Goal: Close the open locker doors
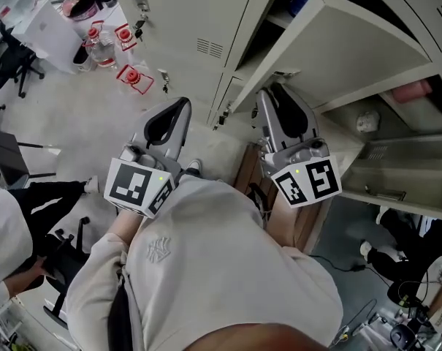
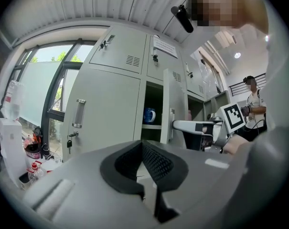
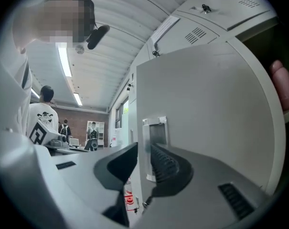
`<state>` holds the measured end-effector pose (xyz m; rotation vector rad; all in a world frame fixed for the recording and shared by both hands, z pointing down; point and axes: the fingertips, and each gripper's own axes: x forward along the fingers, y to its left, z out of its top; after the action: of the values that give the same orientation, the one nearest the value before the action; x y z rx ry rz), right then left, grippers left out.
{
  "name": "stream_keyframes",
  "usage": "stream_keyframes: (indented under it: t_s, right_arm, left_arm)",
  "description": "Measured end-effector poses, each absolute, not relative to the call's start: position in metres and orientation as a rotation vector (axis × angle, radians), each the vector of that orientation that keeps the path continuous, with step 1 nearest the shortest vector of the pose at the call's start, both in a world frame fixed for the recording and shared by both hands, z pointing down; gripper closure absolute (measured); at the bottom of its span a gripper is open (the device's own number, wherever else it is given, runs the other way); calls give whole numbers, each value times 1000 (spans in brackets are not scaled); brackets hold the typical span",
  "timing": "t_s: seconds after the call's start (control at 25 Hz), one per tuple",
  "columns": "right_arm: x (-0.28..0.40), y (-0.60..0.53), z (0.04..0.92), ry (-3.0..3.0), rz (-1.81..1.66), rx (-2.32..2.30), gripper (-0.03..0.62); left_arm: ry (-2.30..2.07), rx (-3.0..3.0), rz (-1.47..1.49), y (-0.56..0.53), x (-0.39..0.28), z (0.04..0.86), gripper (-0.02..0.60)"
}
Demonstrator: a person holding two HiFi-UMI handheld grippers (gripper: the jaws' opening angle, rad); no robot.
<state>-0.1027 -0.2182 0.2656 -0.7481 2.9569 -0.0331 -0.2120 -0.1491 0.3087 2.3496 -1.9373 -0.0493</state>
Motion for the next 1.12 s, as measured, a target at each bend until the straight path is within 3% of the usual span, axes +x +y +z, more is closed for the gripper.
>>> stream_keyframes:
  t_s: [1.12]
  right_arm:
    - [-144, -328, 270, 2865, 31, -1015, 548]
  left_arm:
    - [-2252, 2081, -70, -110, -331, 315, 583]
